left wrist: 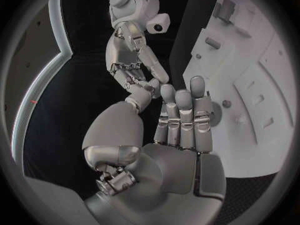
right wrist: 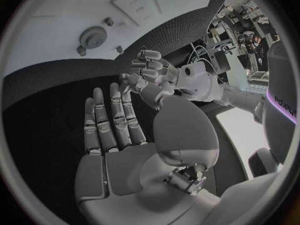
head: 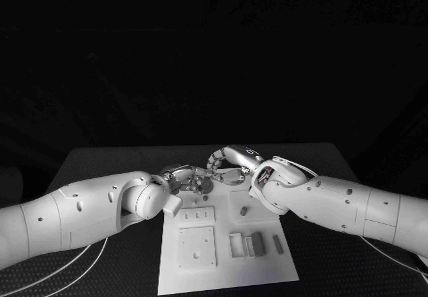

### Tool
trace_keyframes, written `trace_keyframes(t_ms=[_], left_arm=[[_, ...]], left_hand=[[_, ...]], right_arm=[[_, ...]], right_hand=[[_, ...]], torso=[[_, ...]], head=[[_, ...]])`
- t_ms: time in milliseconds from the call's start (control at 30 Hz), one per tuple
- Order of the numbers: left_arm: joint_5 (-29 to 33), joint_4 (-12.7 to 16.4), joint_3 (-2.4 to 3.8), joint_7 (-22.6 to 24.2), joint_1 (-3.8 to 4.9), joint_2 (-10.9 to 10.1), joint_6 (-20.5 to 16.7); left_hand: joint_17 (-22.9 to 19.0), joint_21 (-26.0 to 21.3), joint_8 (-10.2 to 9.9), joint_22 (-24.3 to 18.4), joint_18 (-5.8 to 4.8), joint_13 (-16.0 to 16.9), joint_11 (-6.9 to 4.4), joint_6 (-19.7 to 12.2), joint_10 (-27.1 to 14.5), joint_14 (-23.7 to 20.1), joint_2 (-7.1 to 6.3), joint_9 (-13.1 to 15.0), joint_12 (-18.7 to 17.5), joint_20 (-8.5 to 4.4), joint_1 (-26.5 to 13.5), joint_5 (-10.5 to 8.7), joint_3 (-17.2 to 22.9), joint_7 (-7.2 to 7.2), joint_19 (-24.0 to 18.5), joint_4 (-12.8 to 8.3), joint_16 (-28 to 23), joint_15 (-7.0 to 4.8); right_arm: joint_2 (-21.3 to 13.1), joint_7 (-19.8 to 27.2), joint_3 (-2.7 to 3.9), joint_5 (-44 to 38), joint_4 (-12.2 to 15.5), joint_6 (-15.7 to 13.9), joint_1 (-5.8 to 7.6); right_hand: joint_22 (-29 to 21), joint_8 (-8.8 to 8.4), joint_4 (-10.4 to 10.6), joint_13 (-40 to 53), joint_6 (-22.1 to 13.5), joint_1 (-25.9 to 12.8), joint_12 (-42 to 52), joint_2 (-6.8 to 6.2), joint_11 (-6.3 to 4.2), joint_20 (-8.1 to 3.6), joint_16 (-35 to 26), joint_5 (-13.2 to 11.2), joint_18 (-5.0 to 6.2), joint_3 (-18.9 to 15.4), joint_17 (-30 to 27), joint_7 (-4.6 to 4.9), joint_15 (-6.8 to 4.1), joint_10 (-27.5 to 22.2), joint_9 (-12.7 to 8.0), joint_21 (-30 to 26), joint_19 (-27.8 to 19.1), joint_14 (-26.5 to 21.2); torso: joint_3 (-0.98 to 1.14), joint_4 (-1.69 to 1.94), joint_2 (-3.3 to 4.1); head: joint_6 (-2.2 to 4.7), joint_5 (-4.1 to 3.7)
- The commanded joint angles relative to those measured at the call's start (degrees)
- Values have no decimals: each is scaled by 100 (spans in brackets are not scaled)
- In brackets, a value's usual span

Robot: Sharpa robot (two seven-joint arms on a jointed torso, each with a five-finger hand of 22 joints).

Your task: Assemble the parts on the task board

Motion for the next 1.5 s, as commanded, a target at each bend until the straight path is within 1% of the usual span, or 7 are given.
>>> trace_keyframes(t_ms=[33,300,433,600,733,1033,1500], left_arm=[[-80,11,4,58,1,3,106],[-177,-13,3,86,1,-15,71],[-211,-31,3,92,1,-29,36],[-259,-51,3,87,1,-44,6],[-329,-60,1,61,1,-61,-33],[-721,-55,-2,-25,1,-102,-181],[-1591,16,-35,-156,0,-149,-352]], left_hand=[[-9,-33,39,102,-83,8,-6,241,-33,-52,68,-9,-12,-10,-44,-7,-18,163,-48,33,36,3],[-28,-38,41,103,-83,15,-10,270,-48,-67,156,-37,-6,-9,-140,-9,-46,158,-57,69,51,1],[-35,-40,40,104,-83,17,-11,278,-53,-73,210,-47,-3,-12,-163,-14,-50,157,-63,62,58,-1],[-42,-41,42,106,-83,19,-13,287,-57,-78,252,-56,-1,-12,-191,-17,-60,155,-67,42,65,-2],[-44,-41,44,106,-83,20,-14,292,-58,-79,264,-58,0,-13,-198,-18,-63,154,-69,29,68,-3],[-58,-42,49,107,-83,20,-15,310,-67,-89,288,-70,-2,-9,-259,-21,-83,152,-74,21,72,-5],[-125,-67,66,103,-83,6,-26,371,-101,-123,515,-124,-24,-2,-688,-11,-86,139,-112,104,86,-7]], right_arm=[[-2,65,1,23,-20,116,0],[-32,111,1,165,-28,56,0],[-59,142,1,318,-38,51,0],[-115,187,1,417,-45,16,0],[-185,271,0,568,-36,-56,0],[-426,533,12,1187,-8,-273,0],[-608,666,288,1875,-401,-151,50]], right_hand=[[126,-38,8,9,25,8,-42,60,10,4,-35,19,-28,43,12,-36,13,-65,100,-28,-39,-23],[136,-180,2,-4,-176,19,-128,-1,88,1,-80,19,-48,67,26,50,39,-221,44,-65,-71,-88],[144,-491,0,-98,-716,86,-310,-254,233,3,-223,17,-98,40,-4,301,141,-522,-101,-115,-175,-335],[154,-616,2,-220,-994,124,-481,-445,374,15,-397,17,-193,-46,-67,422,269,-818,-170,-162,-380,-645],[158,-641,3,-279,-1086,138,-530,-520,418,15,-452,17,-244,-104,-93,458,312,-911,-190,-159,-485,-751],[160,-627,0,-313,-1103,177,-537,-534,430,9,-463,18,-278,-117,-100,464,326,-932,-191,-141,-547,-787],[159,-601,-8,-335,-1091,236,-529,-517,430,1,-459,18,-299,-112,-101,456,327,-930,-187,-123,-580,-792]], torso=[[3,-4,0],[7,-3,-1],[8,-5,-2],[8,-5,-2],[10,-4,-1],[10,-3,-4],[13,-4,-2]], head=[[-3,4],[-8,5],[-6,10],[-8,17],[-8,25],[-14,57],[-42,89]])
